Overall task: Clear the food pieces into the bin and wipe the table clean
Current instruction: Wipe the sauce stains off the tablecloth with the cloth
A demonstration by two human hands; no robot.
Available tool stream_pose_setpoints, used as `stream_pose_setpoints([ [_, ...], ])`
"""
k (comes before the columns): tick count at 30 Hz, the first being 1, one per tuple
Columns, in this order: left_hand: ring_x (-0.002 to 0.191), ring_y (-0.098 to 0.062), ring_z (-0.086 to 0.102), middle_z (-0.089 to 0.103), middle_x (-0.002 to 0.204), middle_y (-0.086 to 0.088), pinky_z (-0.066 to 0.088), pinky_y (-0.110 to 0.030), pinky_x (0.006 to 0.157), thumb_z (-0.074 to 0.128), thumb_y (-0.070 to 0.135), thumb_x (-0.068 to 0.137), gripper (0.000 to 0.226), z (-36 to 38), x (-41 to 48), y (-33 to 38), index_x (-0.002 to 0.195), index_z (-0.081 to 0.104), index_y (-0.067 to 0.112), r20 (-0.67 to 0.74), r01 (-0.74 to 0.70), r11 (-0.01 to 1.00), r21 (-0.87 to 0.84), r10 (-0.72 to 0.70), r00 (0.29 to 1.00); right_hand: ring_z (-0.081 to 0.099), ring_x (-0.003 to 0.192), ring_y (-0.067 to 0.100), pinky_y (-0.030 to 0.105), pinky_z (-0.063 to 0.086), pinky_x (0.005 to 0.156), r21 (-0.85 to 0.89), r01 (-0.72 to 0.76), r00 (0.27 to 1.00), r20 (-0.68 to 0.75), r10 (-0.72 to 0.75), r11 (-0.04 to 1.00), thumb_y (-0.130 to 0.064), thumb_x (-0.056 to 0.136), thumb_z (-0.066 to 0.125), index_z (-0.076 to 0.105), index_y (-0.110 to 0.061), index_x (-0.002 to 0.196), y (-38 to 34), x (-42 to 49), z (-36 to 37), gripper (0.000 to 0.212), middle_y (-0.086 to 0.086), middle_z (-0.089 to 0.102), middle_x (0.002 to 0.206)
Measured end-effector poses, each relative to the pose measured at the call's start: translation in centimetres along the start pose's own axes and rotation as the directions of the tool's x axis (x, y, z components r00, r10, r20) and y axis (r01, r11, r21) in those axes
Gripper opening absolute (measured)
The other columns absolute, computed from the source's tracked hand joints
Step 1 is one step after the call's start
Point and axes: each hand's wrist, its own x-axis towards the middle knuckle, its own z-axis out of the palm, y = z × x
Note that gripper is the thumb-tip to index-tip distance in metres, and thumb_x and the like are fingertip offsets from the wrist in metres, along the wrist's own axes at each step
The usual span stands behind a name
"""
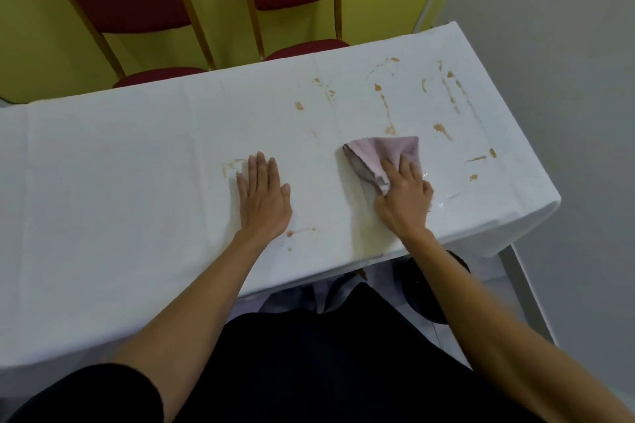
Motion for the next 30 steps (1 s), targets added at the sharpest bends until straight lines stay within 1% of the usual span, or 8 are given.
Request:
stream_pose_setpoints([
  [3, 0.153, -0.022, -0.017, -0.013, 0.167, -0.009, -0.018, -0.041, 0.12, 0.023, 0.03, 0.107, 0.062, -0.7, -2.2, -2.5, 0.158, -0.001, 0.005, -0.096, 0.102, 0.991, -0.09, -0.111, 0.989, 0.024, 0.147, 0.03, 0.056, 0.03, 0.108, -0.019, 0.152, 0.987, 0.053, -0.15, 0.988, -0.055, 0.092, 0.043, 0.045, -0.034, 0.144, -3.5, -3.3, 1.6, 0.056, 0.006, 0.032, 0.158],
  [6, 0.154, -0.024, -0.013, -0.008, 0.167, -0.013, -0.014, -0.046, 0.122, 0.03, 0.026, 0.106, 0.063, -0.8, -4.5, -6.3, 0.158, 0.004, 0.001, -0.141, 0.262, 0.948, -0.18, -0.288, 0.947, 0.009, 0.151, 0.033, 0.063, 0.015, 0.113, -0.027, 0.157, 0.982, 0.11, -0.153, 0.987, -0.071, 0.09, 0.039, 0.043, -0.049, 0.14, -5.1, -4.8, 2.5, 0.055, 0.006, 0.014, 0.165],
  [9, 0.154, -0.026, -0.012, -0.007, 0.166, -0.015, -0.011, -0.051, 0.123, 0.032, 0.026, 0.106, 0.064, -0.6, -6.2, -9.0, 0.157, 0.005, -0.002, -0.145, 0.349, 0.919, -0.184, -0.376, 0.915, 0.002, 0.15, 0.041, 0.067, 0.011, 0.111, -0.034, 0.063, 0.989, 0.136, -0.058, 0.997, -0.063, 0.092, 0.043, 0.04, -0.056, 0.136, -5.6, -4.1, 2.4, 0.045, 0.008, 0.005, 0.166],
  [13, 0.154, -0.024, -0.011, -0.006, 0.167, -0.014, -0.014, -0.048, 0.122, 0.028, 0.031, 0.107, 0.064, -0.1, -7.3, -9.7, 0.158, 0.005, 0.0, -0.153, 0.338, 0.93, -0.142, -0.358, 0.921, 0.016, 0.145, 0.046, 0.064, 0.022, 0.108, -0.044, 0.067, 0.996, 0.069, -0.064, 0.997, -0.044, 0.093, 0.054, 0.048, -0.046, 0.137, -7.4, -5.6, 3.1, 0.045, 0.012, 0.021, 0.162],
  [18, 0.155, -0.028, 0.003, 0.008, 0.166, -0.016, -0.002, -0.051, 0.124, 0.024, 0.032, 0.105, 0.061, 0.7, -7.4, -9.8, 0.156, 0.017, -0.002, -0.236, 0.314, 0.943, -0.109, -0.332, 0.913, 0.027, 0.142, 0.049, 0.06, 0.026, 0.105, -0.057, 0.511, 0.856, 0.123, -0.502, 0.858, -0.031, 0.076, 0.064, 0.056, -0.036, 0.134, -12.2, -12.1, 5.7, 0.058, 0.011, 0.038, 0.154],
  [22, 0.155, -0.027, 0.006, 0.01, 0.166, -0.015, 0.002, -0.051, 0.124, 0.022, 0.032, 0.106, 0.06, 1.1, -7.7, -10.1, 0.156, 0.019, -0.001, -0.261, 0.304, 0.948, -0.095, -0.318, 0.911, 0.037, 0.14, 0.045, 0.061, 0.029, 0.105, -0.092, 0.647, 0.763, 0.084, -0.641, 0.757, -0.032, 0.085, 0.052, 0.062, -0.025, 0.132, -8.8, -12.1, 5.4, 0.049, 0.008, 0.05, 0.147],
  [27, 0.155, -0.024, 0.002, 0.006, 0.167, -0.012, 0.001, -0.049, 0.125, 0.024, 0.032, 0.107, 0.06, 1.1, -7.6, -10.0, 0.158, 0.015, 0.002, -0.258, 0.316, 0.943, -0.101, -0.331, 0.908, 0.031, 0.142, 0.048, 0.066, 0.028, 0.106, -0.19, 0.383, 0.923, 0.049, -0.381, 0.904, -0.015, 0.08, 0.065, 0.053, -0.018, 0.14, -3.1, -8.8, 3.9, 0.061, 0.013, 0.045, 0.151],
  [30, 0.155, -0.024, 0.002, 0.007, 0.167, -0.012, 0.002, -0.05, 0.125, 0.02, 0.034, 0.106, 0.061, 1.2, -7.7, -10.2, 0.158, 0.016, 0.002, -0.255, 0.317, 0.943, -0.098, -0.332, 0.908, 0.029, 0.141, 0.05, 0.064, 0.027, 0.105, -0.143, 0.25, 0.968, 0.006, -0.252, 0.958, -0.025, 0.083, 0.063, 0.055, -0.02, 0.137, -5.9, -9.8, 4.6, 0.056, 0.015, 0.043, 0.152],
])
